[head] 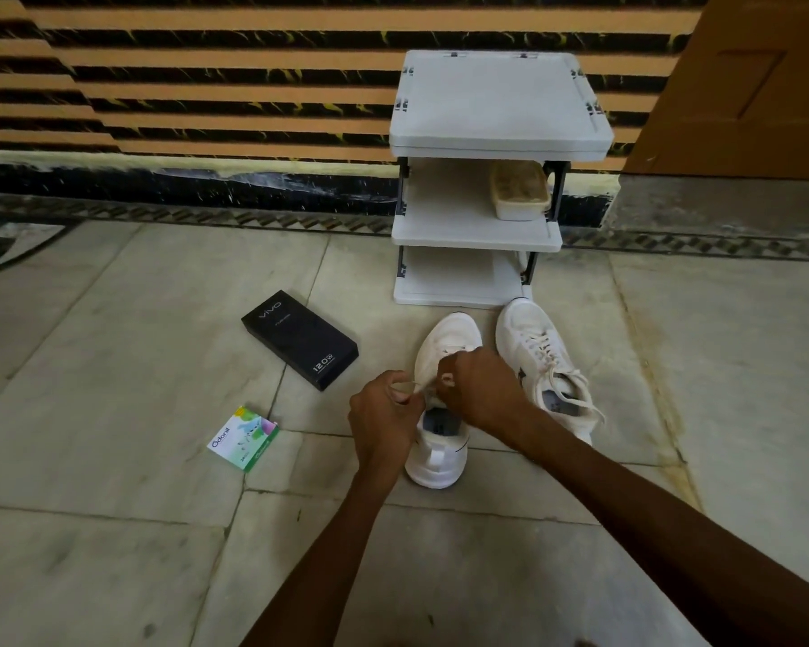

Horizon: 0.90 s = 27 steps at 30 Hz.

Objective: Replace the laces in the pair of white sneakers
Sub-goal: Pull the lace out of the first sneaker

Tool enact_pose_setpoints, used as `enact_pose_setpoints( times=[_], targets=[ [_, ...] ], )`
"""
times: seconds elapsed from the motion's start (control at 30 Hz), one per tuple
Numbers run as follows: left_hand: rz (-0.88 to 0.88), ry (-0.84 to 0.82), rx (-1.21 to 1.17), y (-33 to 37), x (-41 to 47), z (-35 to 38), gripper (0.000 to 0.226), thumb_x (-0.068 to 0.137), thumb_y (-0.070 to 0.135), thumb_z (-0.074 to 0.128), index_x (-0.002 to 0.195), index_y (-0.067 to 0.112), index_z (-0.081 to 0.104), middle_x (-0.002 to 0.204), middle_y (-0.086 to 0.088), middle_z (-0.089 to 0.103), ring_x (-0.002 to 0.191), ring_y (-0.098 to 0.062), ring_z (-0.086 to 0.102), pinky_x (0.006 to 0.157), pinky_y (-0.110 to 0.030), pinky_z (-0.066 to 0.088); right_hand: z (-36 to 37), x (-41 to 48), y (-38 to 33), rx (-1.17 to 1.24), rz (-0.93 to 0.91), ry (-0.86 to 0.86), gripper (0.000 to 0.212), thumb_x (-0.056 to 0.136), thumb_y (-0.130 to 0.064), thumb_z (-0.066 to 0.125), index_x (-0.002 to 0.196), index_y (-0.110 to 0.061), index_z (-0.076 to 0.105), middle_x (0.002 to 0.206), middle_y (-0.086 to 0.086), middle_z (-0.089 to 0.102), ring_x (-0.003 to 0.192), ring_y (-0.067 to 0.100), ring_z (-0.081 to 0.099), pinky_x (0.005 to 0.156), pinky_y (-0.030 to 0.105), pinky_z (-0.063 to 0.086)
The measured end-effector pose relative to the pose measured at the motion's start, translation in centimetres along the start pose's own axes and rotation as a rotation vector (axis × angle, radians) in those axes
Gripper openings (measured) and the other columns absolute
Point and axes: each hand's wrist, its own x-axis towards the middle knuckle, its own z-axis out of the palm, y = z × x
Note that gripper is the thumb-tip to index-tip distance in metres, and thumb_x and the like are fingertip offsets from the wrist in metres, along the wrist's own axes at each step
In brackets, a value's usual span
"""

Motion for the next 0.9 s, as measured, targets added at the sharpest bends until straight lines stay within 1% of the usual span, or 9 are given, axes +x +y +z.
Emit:
enact_pose_setpoints(
  times=[0.07, 0.17, 0.37, 0.43, 0.5, 0.6, 0.67, 0.77, 0.9],
  targets=[
    [-0.012, -0.012, -0.012, 0.0, 0.0, 0.0, 0.03, 0.081, 0.024, 0.078, 0.109, 0.014, 0.074, 0.1, -0.004, 0.075, 0.09, -0.018, 0.07, 0.086, -0.032, 0.055, 0.4, -0.5, -0.9, -0.151, -0.03, 0.005, 0.03, 0.085, -0.038, 0.067, 0.106, -0.016, 0.066, 0.103, 0.009, 0.067, 0.089, 0.027, 0.066, 0.07, 0.03, 0.049],
    [-0.023, 0.008, -0.015, 0.0, -0.3, 0.2, 0.028, 0.084, 0.023, 0.075, 0.111, 0.016, 0.074, 0.102, -0.002, 0.075, 0.092, -0.016, 0.07, 0.087, -0.028, 0.054, 0.4, -0.9, -1.3, -0.173, -0.056, 0.041, 0.034, 0.082, -0.042, 0.068, 0.106, -0.017, 0.069, 0.1, 0.01, 0.068, 0.086, 0.028, 0.066, 0.066, 0.028, 0.043],
    [-0.022, 0.061, 0.024, -0.2, -0.5, 0.5, 0.02, 0.087, 0.021, 0.071, 0.107, 0.019, 0.075, 0.101, 0.004, 0.074, 0.087, -0.01, 0.068, 0.072, -0.017, 0.046, -1.8, -0.9, 0.9, 0.156, -0.104, -0.087, 0.013, 0.08, -0.019, 0.066, 0.085, -0.016, 0.079, 0.084, 0.006, 0.074, 0.077, 0.023, 0.068, 0.071, 0.033, 0.056],
    [-0.005, 0.063, 0.047, -0.2, -0.6, 0.7, 0.017, 0.087, 0.02, 0.07, 0.103, 0.02, 0.075, 0.098, 0.005, 0.074, 0.087, -0.012, 0.067, 0.071, -0.019, 0.043, -2.4, -0.6, 1.5, 0.292, -0.05, 0.062, 0.012, 0.082, -0.016, 0.067, 0.082, -0.019, 0.078, 0.084, 0.004, 0.075, 0.075, 0.02, 0.067, 0.072, 0.033, 0.054],
    [0.016, 0.057, 0.076, 0.0, -0.7, 0.9, 0.016, 0.087, 0.02, 0.069, 0.102, 0.02, 0.074, 0.099, 0.004, 0.073, 0.087, -0.013, 0.067, 0.071, -0.019, 0.042, -2.9, -0.2, 2.0, 0.453, 0.055, 0.264, 0.013, 0.085, -0.019, 0.068, 0.095, -0.02, 0.076, 0.096, 0.004, 0.073, 0.087, 0.021, 0.065, 0.083, 0.039, 0.052],
    [0.05, 0.046, 0.107, -0.1, -0.8, 1.1, 0.017, 0.089, 0.021, 0.067, 0.106, 0.02, 0.071, 0.103, 0.003, 0.072, 0.09, -0.013, 0.066, 0.074, -0.018, 0.046, -3.2, -0.1, 2.3, 0.209, 0.183, 0.289, 0.05, 0.087, -0.037, 0.066, 0.133, -0.02, 0.055, 0.13, 0.009, 0.057, 0.12, 0.033, 0.051, 0.1, 0.047, 0.042],
    [0.063, 0.029, 0.099, 0.0, -0.8, 1.1, 0.021, 0.089, 0.019, 0.067, 0.11, 0.023, 0.068, 0.107, 0.003, 0.069, 0.094, -0.014, 0.066, 0.076, -0.021, 0.051, -2.8, -0.7, 2.3, 0.107, 0.176, 0.292, 0.043, 0.086, -0.036, 0.066, 0.125, -0.018, 0.06, 0.123, 0.011, 0.06, 0.112, 0.032, 0.055, 0.09, 0.039, 0.046],
    [0.123, -0.044, 0.164, 0.4, -0.7, 1.2, 0.037, 0.092, 0.014, 0.06, 0.126, 0.027, 0.058, 0.121, -0.001, 0.056, 0.104, -0.019, 0.06, 0.081, -0.028, 0.053, -1.3, -1.8, 1.6, 0.124, 0.163, 0.152, 0.027, 0.084, -0.041, 0.066, 0.094, -0.017, 0.071, 0.091, 0.006, 0.07, 0.083, 0.023, 0.067, 0.064, 0.025, 0.045],
    [0.276, -0.183, 0.333, 1.0, 0.0, 1.4, 0.044, 0.091, 0.011, 0.061, 0.131, 0.027, 0.053, 0.138, -0.003, 0.04, 0.113, -0.023, 0.057, 0.091, -0.034, 0.054, 0.3, -2.0, 1.1, 0.013, 0.155, 0.103, 0.025, 0.085, -0.038, 0.064, 0.094, -0.015, 0.067, 0.09, 0.008, 0.07, 0.081, 0.025, 0.066, 0.064, 0.027, 0.043]
  ],
)
